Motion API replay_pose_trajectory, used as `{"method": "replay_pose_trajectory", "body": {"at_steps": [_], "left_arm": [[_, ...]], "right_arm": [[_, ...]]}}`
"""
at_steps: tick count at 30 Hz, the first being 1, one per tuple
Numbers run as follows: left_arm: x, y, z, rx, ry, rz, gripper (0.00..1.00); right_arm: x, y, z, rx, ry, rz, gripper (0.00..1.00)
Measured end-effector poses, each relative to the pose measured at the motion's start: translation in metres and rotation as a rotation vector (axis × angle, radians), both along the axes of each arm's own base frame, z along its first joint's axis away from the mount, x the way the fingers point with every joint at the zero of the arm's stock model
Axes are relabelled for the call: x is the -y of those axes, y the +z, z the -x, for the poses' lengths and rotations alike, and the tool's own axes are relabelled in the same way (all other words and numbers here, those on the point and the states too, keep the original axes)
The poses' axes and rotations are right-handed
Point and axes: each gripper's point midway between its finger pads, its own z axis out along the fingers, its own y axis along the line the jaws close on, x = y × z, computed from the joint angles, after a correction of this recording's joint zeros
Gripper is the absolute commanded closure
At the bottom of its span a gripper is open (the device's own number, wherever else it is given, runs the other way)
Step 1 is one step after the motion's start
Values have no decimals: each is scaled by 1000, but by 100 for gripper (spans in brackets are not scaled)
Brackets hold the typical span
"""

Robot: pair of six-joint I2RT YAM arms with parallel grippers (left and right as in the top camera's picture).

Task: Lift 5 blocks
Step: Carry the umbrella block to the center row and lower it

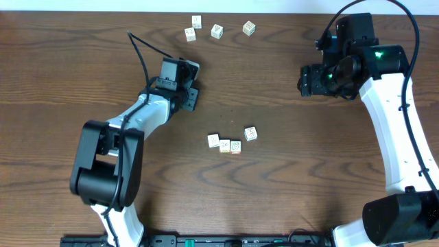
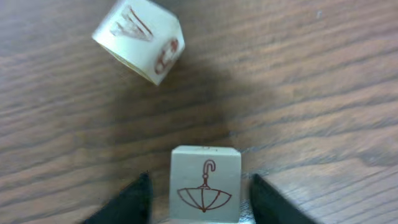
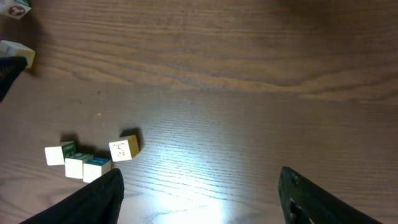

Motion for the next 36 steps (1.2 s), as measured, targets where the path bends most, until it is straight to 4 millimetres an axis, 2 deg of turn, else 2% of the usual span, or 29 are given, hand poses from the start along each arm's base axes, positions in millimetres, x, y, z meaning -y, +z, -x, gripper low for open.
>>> {"method": "replay_pose_trajectory", "body": {"at_steps": [3, 12, 15, 18, 23, 27, 30, 36], "left_arm": [[0, -7, 2, -16, -1, -4, 64], [0, -7, 2, -19, -1, -4, 75], [-1, 0, 5, -22, 1, -5, 86], [-3, 16, 12, -23, 7, -2, 90], [-9, 52, 33, -43, 47, 11, 93], [-11, 67, 45, -62, 97, 40, 93], [-9, 63, 60, -82, 133, 54, 92], [8, 32, 114, -172, 185, 45, 92]], "right_arm": [[0, 1, -2, 8, 0, -1, 23], [0, 2, -4, 19, 0, -2, 23], [-1, 2, -6, 24, 0, -3, 23], [-1, 2, -6, 25, 0, -3, 23], [-1, 2, -6, 26, 0, -2, 25], [-1, 2, -5, 24, 0, -2, 26], [0, 1, -3, 15, 0, -1, 27], [0, 1, -2, 8, 0, 0, 28]]}}
